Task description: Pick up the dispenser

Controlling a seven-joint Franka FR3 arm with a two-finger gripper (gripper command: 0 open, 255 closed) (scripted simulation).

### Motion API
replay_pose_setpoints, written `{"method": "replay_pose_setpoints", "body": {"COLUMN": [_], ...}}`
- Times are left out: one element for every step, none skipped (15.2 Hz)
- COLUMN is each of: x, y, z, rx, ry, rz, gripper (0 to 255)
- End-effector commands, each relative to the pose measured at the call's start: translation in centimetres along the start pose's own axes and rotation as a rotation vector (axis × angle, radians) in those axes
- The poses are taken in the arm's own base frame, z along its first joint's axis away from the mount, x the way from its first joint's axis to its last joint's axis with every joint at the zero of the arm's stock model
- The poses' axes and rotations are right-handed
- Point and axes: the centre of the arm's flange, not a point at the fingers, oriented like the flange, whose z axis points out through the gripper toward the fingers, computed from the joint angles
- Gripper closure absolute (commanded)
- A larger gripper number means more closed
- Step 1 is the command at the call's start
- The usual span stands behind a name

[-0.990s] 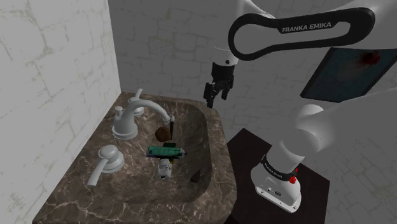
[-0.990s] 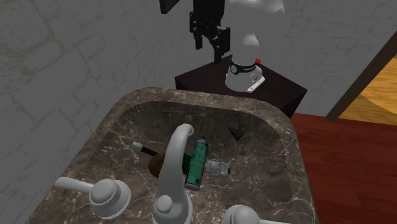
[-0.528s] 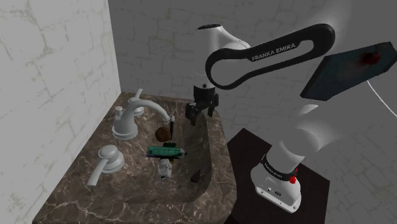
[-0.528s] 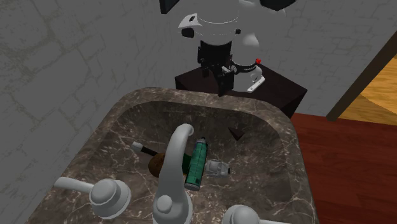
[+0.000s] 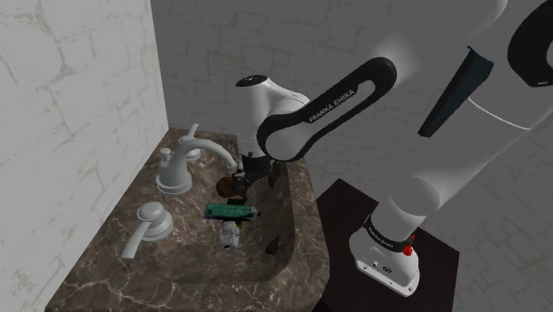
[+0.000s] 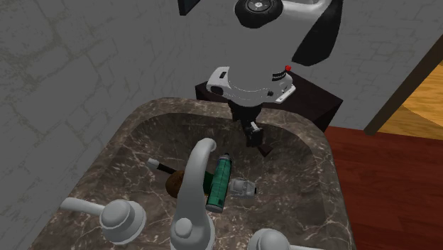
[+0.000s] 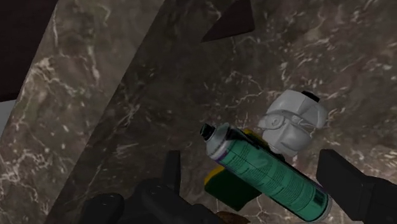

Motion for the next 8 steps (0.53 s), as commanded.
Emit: {"method": "replay_pose_setpoints", "body": {"x": [0.4,0.7,1.0,1.4,1.7,2.0,2.4,2.8], "y": [-1.7,-2.6,-3.5,-4.4,-5.3,-6.2,-7.0,-7.9], "z": [1.9,2.8,3.8,4.8,5.8,6.8,7.8,8.8], "rx": [-0.008,-0.013,-0.017,-0.022,-0.026,-0.031,-0.035,-0.040], "ry": [-0.004,-0.006,-0.009,-0.011,-0.013,-0.015,-0.018,-0.020], "rz": [0.033,0.048,0.062,0.077,0.091,0.106,0.120,0.135], "gripper": [0,0,0,0,0,0,0,0]}}
